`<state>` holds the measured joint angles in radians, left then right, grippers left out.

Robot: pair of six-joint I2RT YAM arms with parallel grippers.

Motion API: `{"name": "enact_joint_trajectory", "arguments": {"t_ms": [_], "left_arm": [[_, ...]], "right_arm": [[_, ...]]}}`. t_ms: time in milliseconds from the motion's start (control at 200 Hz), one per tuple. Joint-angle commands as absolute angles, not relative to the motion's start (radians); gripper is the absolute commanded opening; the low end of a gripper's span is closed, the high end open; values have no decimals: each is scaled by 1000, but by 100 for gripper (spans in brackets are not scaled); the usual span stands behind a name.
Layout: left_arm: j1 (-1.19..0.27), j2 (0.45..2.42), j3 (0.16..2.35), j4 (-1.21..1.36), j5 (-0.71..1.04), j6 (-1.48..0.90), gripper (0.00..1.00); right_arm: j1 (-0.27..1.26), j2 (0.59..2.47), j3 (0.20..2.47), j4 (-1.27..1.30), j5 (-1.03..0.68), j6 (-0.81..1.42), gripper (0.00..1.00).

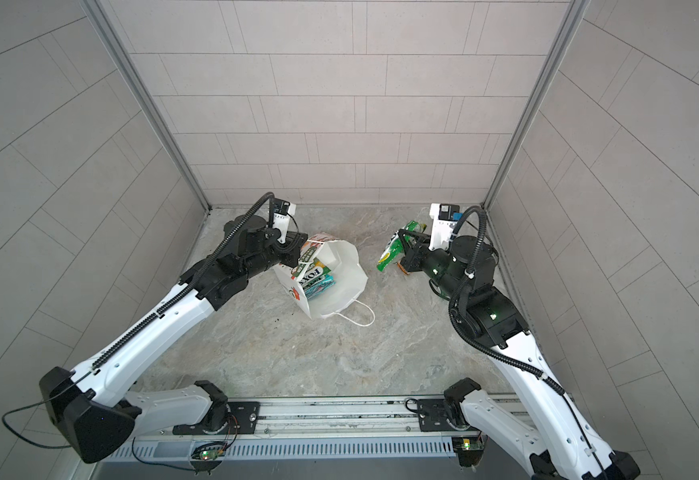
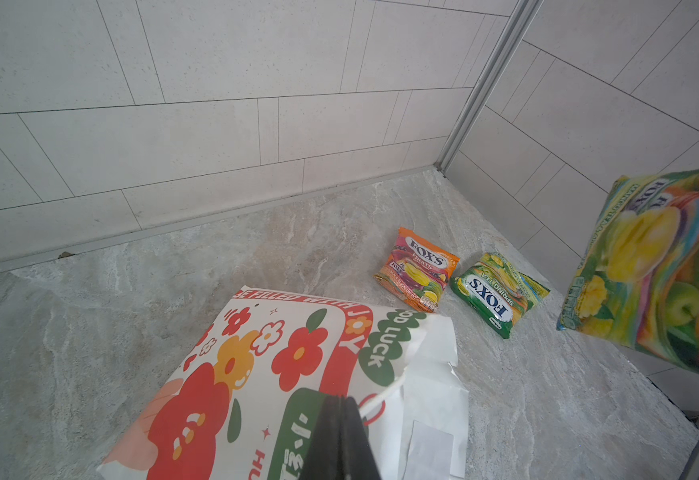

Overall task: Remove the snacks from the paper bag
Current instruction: 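Lift the green Spring Tea packet out and carry it beside the other packets, then lower the green packet onto the table and open the right gripper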

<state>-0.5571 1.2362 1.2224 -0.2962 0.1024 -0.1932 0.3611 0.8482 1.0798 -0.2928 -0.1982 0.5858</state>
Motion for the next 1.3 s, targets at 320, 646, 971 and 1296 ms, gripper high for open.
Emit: {"name": "enact_joint_trajectory", "arguments": {"t_ms": [320, 646, 971, 1296], "left_arm": [[-555, 1231, 1217, -281, 110, -190, 0], [-555, 1227, 1215, -281, 106, -193, 0], [-556, 1221, 1216, -282, 100, -186, 0], [-555, 1214, 1214, -282, 93, -183, 0]], "right_arm": [[221, 833, 897, -371, -313, 579, 0], [219, 1010, 795, -112, -462, 620, 0], [220, 1273, 826, 164, -640, 705, 0], [220, 1459, 833, 373, -754, 803, 0]]}}
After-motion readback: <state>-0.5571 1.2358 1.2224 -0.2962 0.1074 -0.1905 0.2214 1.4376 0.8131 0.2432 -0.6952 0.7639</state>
